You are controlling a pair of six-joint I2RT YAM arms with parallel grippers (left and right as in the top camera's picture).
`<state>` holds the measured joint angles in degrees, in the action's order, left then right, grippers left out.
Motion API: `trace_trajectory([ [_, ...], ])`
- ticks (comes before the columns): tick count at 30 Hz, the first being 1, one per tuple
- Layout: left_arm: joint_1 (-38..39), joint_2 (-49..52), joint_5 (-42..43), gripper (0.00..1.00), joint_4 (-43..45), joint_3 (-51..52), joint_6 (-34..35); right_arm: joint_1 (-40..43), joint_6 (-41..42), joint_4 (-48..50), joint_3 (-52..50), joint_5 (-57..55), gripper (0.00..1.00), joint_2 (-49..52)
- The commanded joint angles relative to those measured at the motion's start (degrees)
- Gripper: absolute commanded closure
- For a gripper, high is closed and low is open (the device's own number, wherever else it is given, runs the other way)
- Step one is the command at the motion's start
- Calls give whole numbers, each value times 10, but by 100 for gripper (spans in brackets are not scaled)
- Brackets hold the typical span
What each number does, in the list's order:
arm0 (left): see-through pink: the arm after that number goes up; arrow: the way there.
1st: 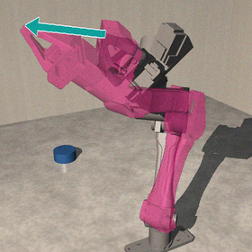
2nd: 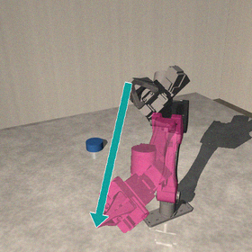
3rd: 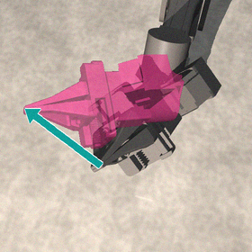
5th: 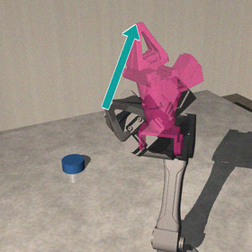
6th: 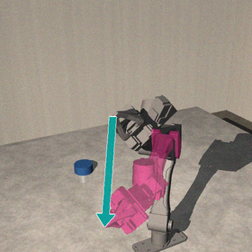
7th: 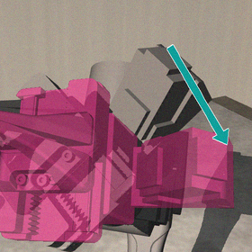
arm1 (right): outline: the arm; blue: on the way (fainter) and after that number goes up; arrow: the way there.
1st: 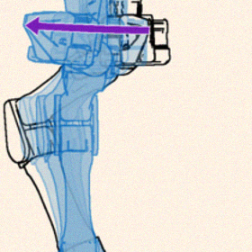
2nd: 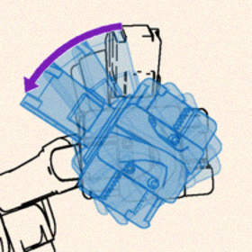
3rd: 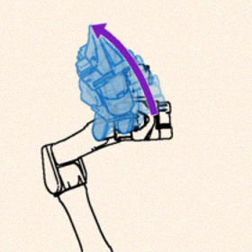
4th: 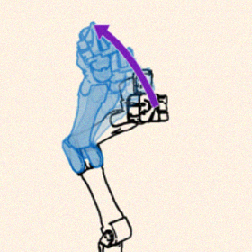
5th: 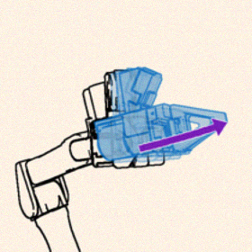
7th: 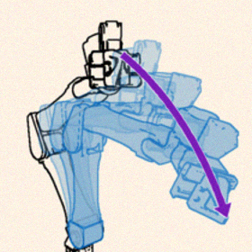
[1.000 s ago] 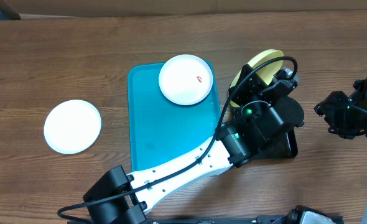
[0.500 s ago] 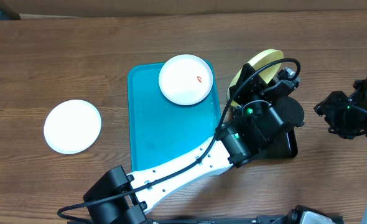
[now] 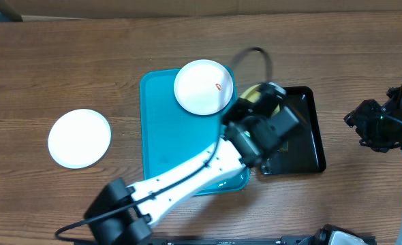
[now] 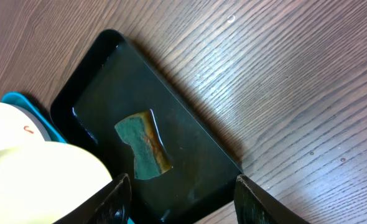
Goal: Clean dirty plates on tray and stack at the side
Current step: 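Carry the yellow plate left and stack it on the white plate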
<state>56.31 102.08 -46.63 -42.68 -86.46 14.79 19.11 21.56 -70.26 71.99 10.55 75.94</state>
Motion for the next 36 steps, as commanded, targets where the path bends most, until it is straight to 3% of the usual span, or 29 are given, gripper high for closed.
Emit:
trace_trajectory([
  [1,-74,-98,167,96,-59,-26,187,2,-4,1,5,-2,45,-2],
  [5,-177,-146,235,96,-177,-25,243,2,-4,1,5,-2,45,-2],
  [9,-288,-168,236,96,-289,-24,269,2,-4,1,5,-2,45,-2],
  [16,-467,-180,181,96,-334,-13,263,2,-4,1,5,-2,44,-2],
  [23,-650,-180,184,96,-329,11,228,2,-4,1,5,-2,44,-2],
  [31,-816,-180,235,96,-214,138,192,2,-4,0,5,-2,43,-2],
  [36,-879,-180,351,96,-103,207,116,2,-4,3,5,-2,42,-2],
])
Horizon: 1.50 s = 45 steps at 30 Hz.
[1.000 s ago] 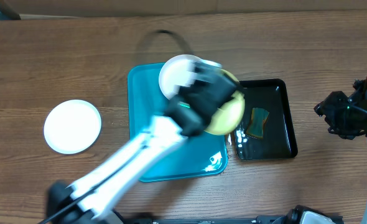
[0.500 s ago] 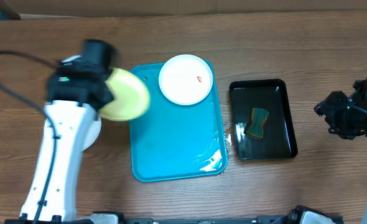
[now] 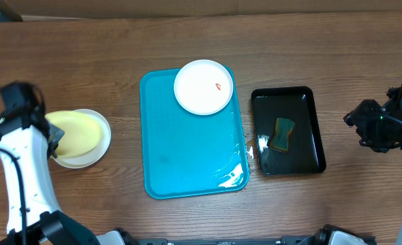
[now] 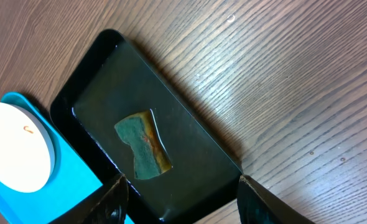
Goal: Clean dirty plates on tray and stack at the side
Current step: 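Carry the yellow plate left and stack it on the white plate, then grasp the red-smeared white plate rim with left gripper, pull it forward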
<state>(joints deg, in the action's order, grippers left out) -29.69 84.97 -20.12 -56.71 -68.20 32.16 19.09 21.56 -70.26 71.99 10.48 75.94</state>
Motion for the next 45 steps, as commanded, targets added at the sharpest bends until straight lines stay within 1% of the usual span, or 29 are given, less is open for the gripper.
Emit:
trace_trajectory([
  [1,-22,-9,100,96,59,36,-69,2,-4,3,5,-1,41,-2],
  [5,-22,-9,99,96,104,71,-87,2,-4,3,5,-1,41,-2],
  [6,-22,-9,99,92,110,76,-86,2,-4,3,5,-1,41,-2],
  [7,-22,-9,101,85,111,77,-87,2,-4,2,5,-1,41,-2],
  [8,-22,-9,101,80,111,77,-87,2,-4,2,5,-1,41,-2],
  [10,-22,-10,101,47,107,73,-96,2,-4,1,5,-1,40,-2],
  [11,-22,-12,101,44,101,69,-100,2,-5,0,5,-1,41,-2],
  [13,-22,-19,102,44,83,54,-101,2,-8,0,5,-1,41,-2],
  [15,-21,-27,123,43,61,30,-101,2,-8,-1,5,-1,40,-2],
  [17,-15,-38,162,43,41,1,-105,-2,-16,0,5,2,40,-2],
  [19,1,-49,223,42,27,-28,-125,-15,-42,1,5,18,40,-2],
  [20,13,-53,259,42,25,-40,-143,-24,-53,1,5,26,40,-2],
  [21,49,-64,325,39,24,-57,-178,-52,-68,2,5,29,40,-2],
  [22,73,-69,345,39,25,-61,-193,-70,-71,2,5,27,40,-1],
  [23,117,-74,352,37,26,-62,-206,-102,-71,0,5,24,40,0],
  [26,210,-71,350,39,36,-61,-223,-162,-64,1,5,17,40,7],
  [28,273,-61,340,41,57,-61,-250,-191,-46,2,5,-7,40,10],
  [29,306,-51,320,41,72,-60,-262,-202,-33,3,5,-24,39,11],
  [32,379,-8,228,38,121,-60,-264,-216,-18,7,4,-38,37,11],
  [34,408,29,199,38,157,-60,-264,-216,-18,7,5,-38,37,11],
  [37,426,98,182,38,212,-60,-264,-216,-18,3,4,-38,37,11],
  [39,426,136,191,42,238,-60,-248,-216,-18,3,4,-38,36,11],
  [41,426,172,213,44,267,-60,-224,-216,-18,3,4,-37,36,11],
  [45,427,231,268,50,316,-60,-173,-216,-18,0,4,-38,36,11],
])
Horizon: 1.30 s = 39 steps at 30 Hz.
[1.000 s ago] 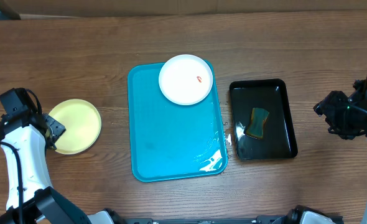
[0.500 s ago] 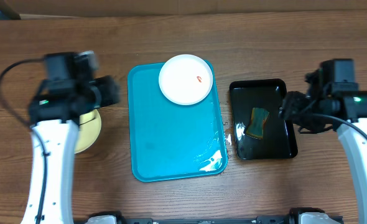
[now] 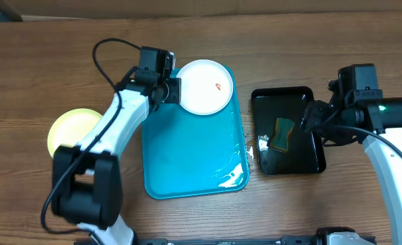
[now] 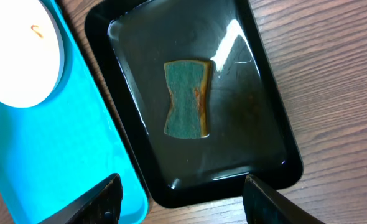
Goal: Clean dirty plates on tray and stack at the side
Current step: 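Grasp the red-smeared white plate rim with left gripper, pull it forward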
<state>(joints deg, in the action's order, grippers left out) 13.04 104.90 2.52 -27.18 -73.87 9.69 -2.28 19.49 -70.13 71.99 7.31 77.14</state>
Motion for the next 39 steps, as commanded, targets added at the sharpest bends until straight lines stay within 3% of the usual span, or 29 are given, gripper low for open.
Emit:
trace_trajectory([
  [1,1,44,51,51,27,-4,63,-2,3,-1,4,-6,36,-1],
  [6,11,98,74,61,32,-4,88,-2,3,-1,4,-6,36,-1],
  [9,15,110,92,93,17,-4,87,-2,3,-1,4,-6,36,-1],
  [10,15,110,92,96,7,-4,87,-2,3,-1,4,-6,36,-1],
  [15,7,83,89,96,-48,-7,66,-2,3,-1,4,-6,36,-1],
  [20,-4,27,68,96,-160,-7,66,-2,3,-7,4,-6,36,-1],
  [26,-2,-3,15,96,-250,-7,101,-3,2,6,-33,7,36,0],
  [31,2,-2,10,96,-254,-3,99,-16,-2,91,-116,26,38,11],
  [33,3,-2,8,96,-244,-1,83,-35,-2,136,-146,26,44,32],
  [39,14,2,9,96,-236,8,69,-79,-1,211,-153,-35,44,125],
])
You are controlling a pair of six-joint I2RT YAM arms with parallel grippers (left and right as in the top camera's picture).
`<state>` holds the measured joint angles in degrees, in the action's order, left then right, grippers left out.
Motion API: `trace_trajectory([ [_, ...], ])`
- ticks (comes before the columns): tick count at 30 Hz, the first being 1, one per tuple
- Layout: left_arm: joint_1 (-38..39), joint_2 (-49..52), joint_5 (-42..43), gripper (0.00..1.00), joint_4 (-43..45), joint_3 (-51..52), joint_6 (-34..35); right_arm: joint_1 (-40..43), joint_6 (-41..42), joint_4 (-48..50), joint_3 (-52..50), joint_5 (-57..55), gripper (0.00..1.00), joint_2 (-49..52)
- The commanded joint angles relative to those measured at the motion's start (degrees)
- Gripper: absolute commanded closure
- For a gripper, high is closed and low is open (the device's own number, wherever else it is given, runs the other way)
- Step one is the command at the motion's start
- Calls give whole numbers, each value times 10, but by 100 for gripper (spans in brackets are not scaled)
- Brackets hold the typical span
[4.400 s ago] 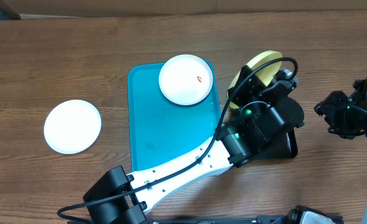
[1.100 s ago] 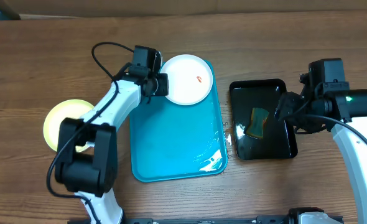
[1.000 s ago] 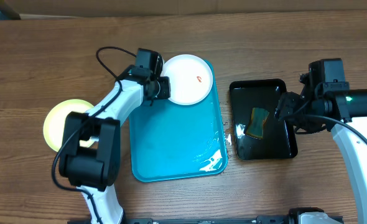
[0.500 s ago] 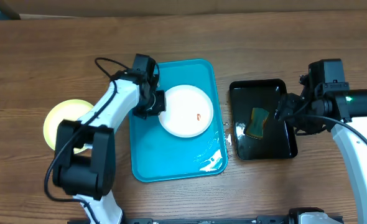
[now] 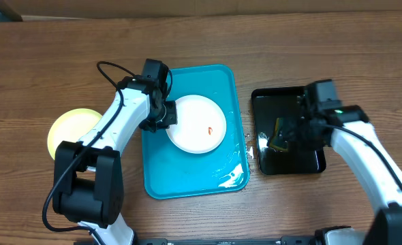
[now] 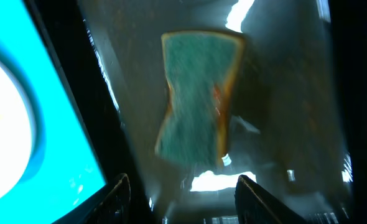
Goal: Clean dirty plates on tray and stack at the side
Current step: 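Grasp the red-smeared white plate rim with left gripper, pull it forward, then grasp the sponge in the black tray with the right gripper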
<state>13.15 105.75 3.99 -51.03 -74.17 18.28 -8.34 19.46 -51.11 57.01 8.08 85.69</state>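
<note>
A white plate (image 5: 195, 125) with a small red stain lies in the middle of the teal tray (image 5: 187, 178). My left gripper (image 5: 165, 117) is shut on the plate's left rim. A green and yellow sponge (image 6: 199, 99) lies in water in the black tray (image 5: 283, 91). My right gripper (image 6: 186, 205) hangs open low over this tray, with the sponge just ahead of its fingers (image 6: 119, 194). From overhead the right gripper (image 5: 298, 131) partly covers the sponge (image 5: 280, 136). The wrist view is blurred.
At the table's left a yellow plate (image 5: 70, 128) sits on top of the stack. Water is pooled at the teal tray's near right corner (image 5: 229, 171). A black cable (image 5: 112, 68) loops off the left arm. Bare wood surrounds both trays.
The white plate was at the teal tray's far end and is now in its middle, my left gripper still on its rim. My right gripper has dropped close over the sponge.
First my left arm held a yellow plate over the black tray, the right arm parked at the far right. Then the yellow plate was over the white plate at the table's left. Later it lay there, the left gripper at the stained plate, the right above the sponge tray.
</note>
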Motion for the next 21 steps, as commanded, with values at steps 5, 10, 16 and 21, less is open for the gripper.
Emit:
trace_trajectory([
  [5,30,-1,-19,96,3,26,-20,-26,18,67,-3,-87,62,123],
  [10,34,-1,-30,96,7,47,-20,-26,18,80,-3,-87,94,175],
  [16,34,-1,-31,96,10,54,-20,-25,18,-6,44,-87,96,154],
  [21,34,-1,-28,96,17,54,-20,-27,17,-64,90,-81,96,115],
])
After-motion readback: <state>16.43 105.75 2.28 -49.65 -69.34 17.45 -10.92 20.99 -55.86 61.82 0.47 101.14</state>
